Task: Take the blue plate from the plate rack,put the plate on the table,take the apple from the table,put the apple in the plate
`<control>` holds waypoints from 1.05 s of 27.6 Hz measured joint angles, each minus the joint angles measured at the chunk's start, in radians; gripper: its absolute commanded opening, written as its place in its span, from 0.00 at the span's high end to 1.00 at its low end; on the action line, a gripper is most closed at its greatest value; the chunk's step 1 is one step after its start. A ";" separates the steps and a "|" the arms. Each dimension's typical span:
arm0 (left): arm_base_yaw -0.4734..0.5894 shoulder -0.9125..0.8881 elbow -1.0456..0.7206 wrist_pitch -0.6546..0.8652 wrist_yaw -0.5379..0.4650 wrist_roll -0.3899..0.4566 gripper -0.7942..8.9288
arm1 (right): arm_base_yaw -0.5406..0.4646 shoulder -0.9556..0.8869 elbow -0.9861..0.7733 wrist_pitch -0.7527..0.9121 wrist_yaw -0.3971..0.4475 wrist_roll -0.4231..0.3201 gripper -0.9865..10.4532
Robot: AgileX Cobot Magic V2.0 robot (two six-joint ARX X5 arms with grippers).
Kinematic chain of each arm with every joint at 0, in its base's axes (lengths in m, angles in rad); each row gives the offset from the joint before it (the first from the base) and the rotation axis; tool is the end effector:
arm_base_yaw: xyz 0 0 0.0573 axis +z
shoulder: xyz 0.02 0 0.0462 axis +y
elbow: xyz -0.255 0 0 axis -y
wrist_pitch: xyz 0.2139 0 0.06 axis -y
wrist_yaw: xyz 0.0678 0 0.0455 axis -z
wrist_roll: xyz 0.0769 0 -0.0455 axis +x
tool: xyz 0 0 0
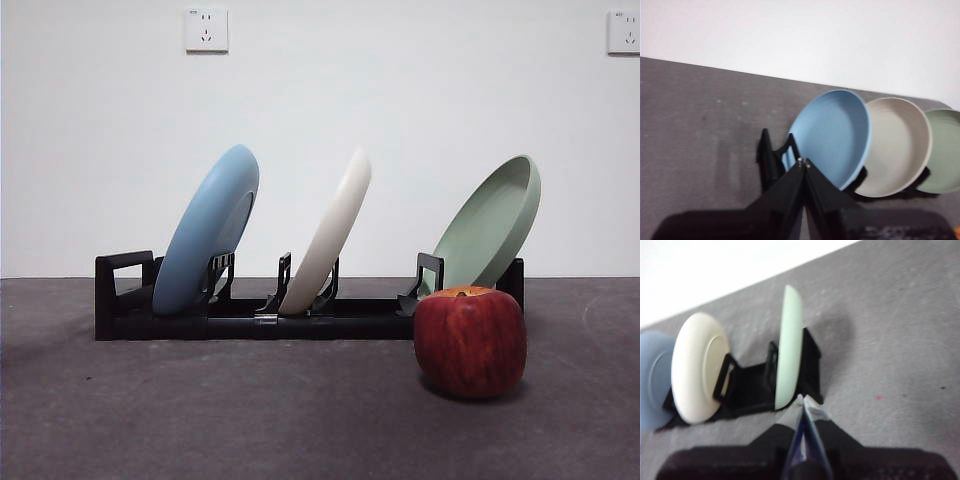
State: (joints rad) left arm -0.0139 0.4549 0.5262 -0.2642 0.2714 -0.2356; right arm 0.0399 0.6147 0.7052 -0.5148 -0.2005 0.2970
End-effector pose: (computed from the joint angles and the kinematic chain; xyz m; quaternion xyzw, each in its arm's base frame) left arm 0.1390 -0.0225 0.2634 -0.1281 0.1115 -0.1293 0.9770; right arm 0.1490 0.0213 0.2707 0.1603 0.2249 0.0849 0.9573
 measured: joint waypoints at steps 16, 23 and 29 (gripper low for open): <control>-0.057 0.552 0.421 -0.209 0.298 0.071 0.52 | 0.000 0.311 0.195 -0.101 -0.287 -0.168 0.58; -0.222 0.792 0.684 -0.198 0.118 0.074 0.50 | 0.000 0.311 0.195 -0.101 -0.294 -0.173 0.58; -0.327 1.045 0.838 -0.230 -0.010 0.102 0.50 | 0.000 0.311 0.195 -0.102 -0.294 -0.174 0.58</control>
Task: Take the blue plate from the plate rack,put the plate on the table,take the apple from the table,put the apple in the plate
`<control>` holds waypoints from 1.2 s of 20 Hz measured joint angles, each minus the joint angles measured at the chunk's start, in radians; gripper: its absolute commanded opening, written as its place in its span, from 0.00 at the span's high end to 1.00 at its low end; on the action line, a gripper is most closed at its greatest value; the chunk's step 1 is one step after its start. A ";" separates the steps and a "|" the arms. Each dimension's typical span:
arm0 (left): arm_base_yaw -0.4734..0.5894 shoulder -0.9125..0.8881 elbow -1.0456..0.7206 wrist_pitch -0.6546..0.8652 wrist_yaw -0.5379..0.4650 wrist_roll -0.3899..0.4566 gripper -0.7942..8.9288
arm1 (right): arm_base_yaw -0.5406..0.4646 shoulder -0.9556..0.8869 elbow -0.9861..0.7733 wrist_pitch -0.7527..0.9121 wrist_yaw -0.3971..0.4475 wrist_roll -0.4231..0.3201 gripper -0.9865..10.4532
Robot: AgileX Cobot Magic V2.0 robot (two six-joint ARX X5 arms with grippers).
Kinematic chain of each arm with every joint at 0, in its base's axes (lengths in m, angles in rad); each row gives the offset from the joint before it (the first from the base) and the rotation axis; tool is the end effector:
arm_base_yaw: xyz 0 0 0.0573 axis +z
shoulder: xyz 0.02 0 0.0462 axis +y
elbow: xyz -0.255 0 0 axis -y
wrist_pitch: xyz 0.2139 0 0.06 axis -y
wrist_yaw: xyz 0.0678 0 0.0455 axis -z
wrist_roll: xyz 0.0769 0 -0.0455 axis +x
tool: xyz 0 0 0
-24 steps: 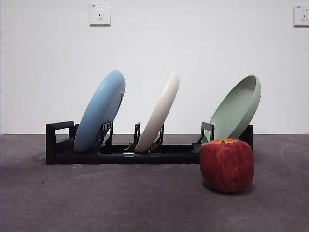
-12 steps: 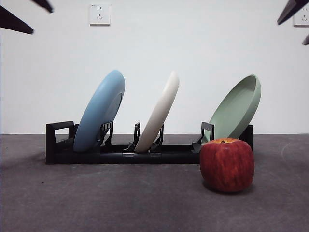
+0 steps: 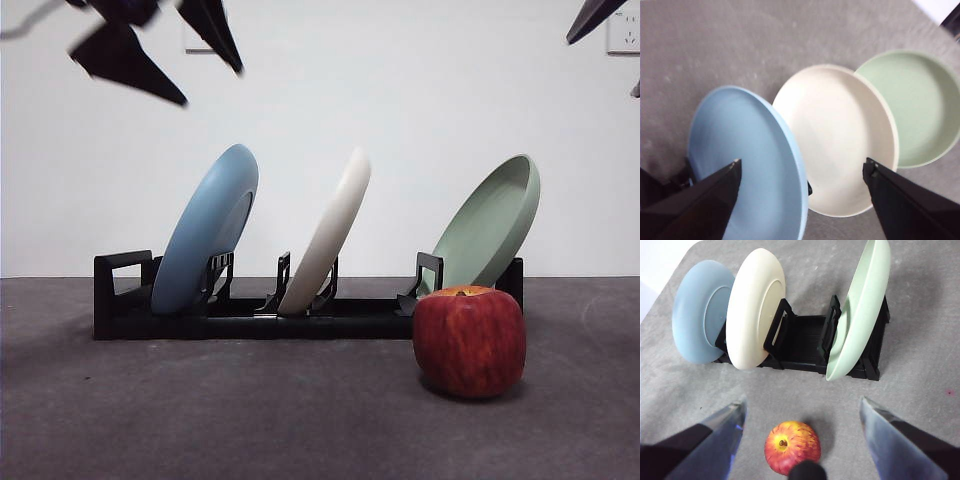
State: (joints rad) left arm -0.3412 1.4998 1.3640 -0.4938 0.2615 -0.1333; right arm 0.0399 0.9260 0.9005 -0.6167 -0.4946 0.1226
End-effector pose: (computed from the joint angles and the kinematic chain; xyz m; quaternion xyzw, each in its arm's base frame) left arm 0.3107 -0.1314 0.3047 -0.0482 0.3275 -0.2610 0.9068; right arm 0.1890 0.0441 0.2807 0.1271 0.3223 0.2313 0.9091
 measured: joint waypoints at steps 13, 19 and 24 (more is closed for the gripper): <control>-0.041 0.163 0.001 0.054 -0.048 0.010 0.93 | 0.000 0.000 0.001 0.000 0.000 0.000 0.58; -0.048 0.161 0.002 0.069 -0.033 0.013 0.93 | 0.000 0.000 0.001 0.000 0.000 0.000 0.58; -0.048 0.107 0.006 0.090 -0.015 0.011 0.93 | 0.000 0.000 0.001 0.000 0.000 0.000 0.58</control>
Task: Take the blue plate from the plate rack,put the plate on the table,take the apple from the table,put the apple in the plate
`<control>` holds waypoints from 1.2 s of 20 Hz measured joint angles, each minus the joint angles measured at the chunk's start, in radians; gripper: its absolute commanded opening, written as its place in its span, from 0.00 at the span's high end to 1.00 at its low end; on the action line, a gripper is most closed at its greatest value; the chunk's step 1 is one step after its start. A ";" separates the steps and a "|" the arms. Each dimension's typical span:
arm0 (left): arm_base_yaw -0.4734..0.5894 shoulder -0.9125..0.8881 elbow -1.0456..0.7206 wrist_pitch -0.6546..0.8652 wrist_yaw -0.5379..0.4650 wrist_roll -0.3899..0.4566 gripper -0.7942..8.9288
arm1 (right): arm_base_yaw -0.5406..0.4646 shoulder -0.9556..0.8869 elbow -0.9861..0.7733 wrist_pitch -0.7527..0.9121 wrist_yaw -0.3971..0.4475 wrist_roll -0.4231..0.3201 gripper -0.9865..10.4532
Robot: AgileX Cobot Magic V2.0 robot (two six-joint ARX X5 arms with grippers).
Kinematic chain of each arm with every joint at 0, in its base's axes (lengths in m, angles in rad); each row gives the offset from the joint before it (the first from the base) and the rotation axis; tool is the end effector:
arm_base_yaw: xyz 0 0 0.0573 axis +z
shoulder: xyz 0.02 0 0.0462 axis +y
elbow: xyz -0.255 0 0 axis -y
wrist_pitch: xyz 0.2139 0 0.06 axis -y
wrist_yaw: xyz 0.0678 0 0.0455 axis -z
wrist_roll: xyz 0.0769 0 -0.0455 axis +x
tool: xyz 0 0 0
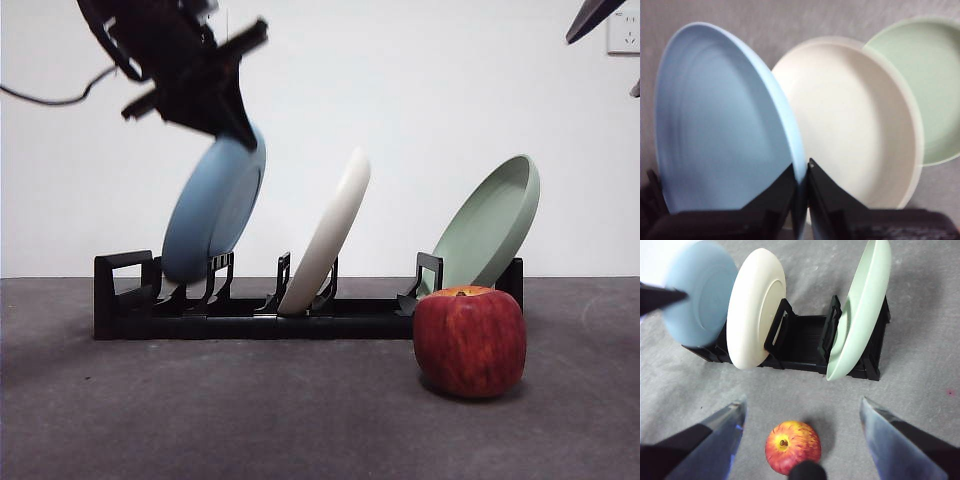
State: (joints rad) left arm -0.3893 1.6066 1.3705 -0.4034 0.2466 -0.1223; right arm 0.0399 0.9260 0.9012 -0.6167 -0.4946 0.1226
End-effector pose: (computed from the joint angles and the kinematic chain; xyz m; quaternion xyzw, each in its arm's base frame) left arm 0.3309 -0.1560 0.2817 -0.0327 0.3311 -0.2771 0.9014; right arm 0.1890 0.0441 0.2809 0.1270 0.3219 0.2313 0.9092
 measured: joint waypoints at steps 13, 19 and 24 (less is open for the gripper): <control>-0.156 -0.352 0.286 -0.613 0.011 0.279 0.93 | 0.000 0.000 0.000 0.000 0.000 0.000 0.58; -0.403 -0.375 0.248 -0.807 -0.326 0.246 0.93 | 0.000 0.000 0.000 0.000 0.000 0.000 0.58; -0.716 -0.374 0.052 -0.760 -0.605 0.092 0.93 | 0.000 0.000 0.000 0.000 0.000 0.000 0.58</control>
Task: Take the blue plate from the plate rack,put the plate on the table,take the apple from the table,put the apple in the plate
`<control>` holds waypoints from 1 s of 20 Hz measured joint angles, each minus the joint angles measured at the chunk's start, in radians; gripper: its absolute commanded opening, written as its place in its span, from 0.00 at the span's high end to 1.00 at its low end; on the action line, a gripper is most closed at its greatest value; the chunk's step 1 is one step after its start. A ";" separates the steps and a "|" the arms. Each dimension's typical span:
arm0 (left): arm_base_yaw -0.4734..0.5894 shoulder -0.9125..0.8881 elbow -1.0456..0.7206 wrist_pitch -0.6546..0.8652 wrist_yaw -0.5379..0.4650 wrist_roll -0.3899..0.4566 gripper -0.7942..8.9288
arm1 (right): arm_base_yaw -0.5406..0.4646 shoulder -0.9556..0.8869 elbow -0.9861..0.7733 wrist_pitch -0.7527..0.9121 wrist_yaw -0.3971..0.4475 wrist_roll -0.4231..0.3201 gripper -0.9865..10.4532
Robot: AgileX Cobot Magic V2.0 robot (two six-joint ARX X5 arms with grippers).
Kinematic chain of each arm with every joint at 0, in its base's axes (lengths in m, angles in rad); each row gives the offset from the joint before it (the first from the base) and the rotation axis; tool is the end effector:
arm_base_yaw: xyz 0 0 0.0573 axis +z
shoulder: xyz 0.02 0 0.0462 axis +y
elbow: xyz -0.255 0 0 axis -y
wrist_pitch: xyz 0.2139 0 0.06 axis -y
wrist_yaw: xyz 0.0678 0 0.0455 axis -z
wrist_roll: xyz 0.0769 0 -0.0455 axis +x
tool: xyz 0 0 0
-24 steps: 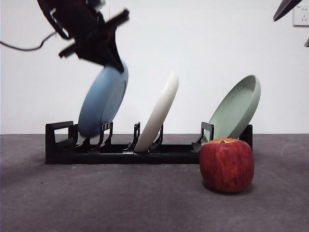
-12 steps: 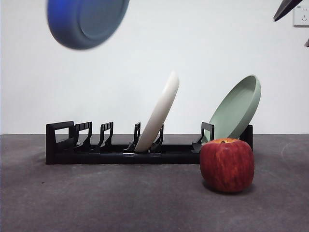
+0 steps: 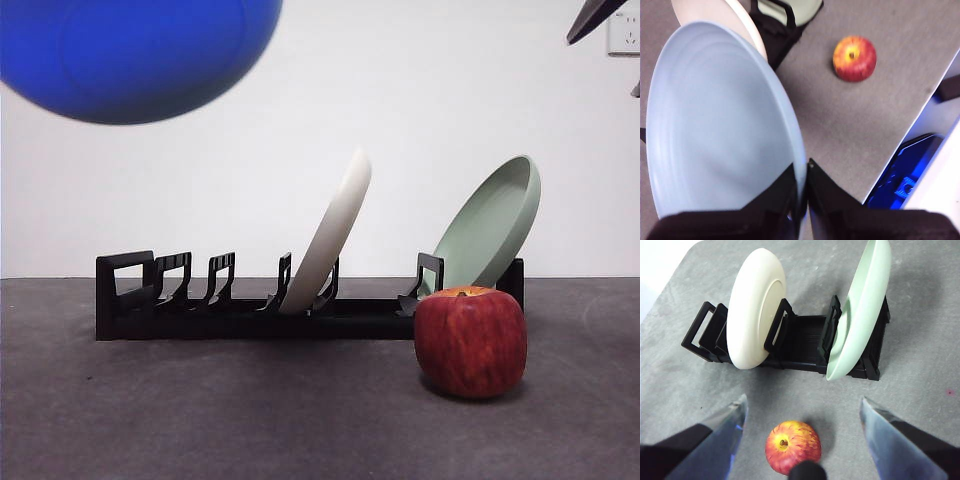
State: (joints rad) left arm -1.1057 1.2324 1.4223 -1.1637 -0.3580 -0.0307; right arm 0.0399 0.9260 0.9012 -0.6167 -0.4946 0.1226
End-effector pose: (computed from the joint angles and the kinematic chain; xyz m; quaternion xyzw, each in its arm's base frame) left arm 0.1195 -0.1780 0.3277 0.3000 0.3530 -0.3174 0.8274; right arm 0.1890 0.0441 0.2809 0.1270 0.3219 0.2313 0.9092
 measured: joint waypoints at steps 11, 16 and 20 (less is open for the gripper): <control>-0.119 0.175 -0.409 0.441 -0.132 -0.058 0.93 | 0.000 0.000 0.000 -0.003 0.000 0.000 0.58; -0.092 0.383 -0.409 0.562 -0.133 0.061 0.93 | 0.000 0.000 0.000 -0.016 0.000 0.000 0.58; -0.061 0.479 -0.409 0.563 -0.118 0.084 0.80 | 0.000 0.000 0.000 -0.021 0.000 0.000 0.58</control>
State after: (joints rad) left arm -1.1671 1.7111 1.0130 -0.6010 -0.4763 0.0528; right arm 0.0399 0.9257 0.9012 -0.6373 -0.4946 0.1226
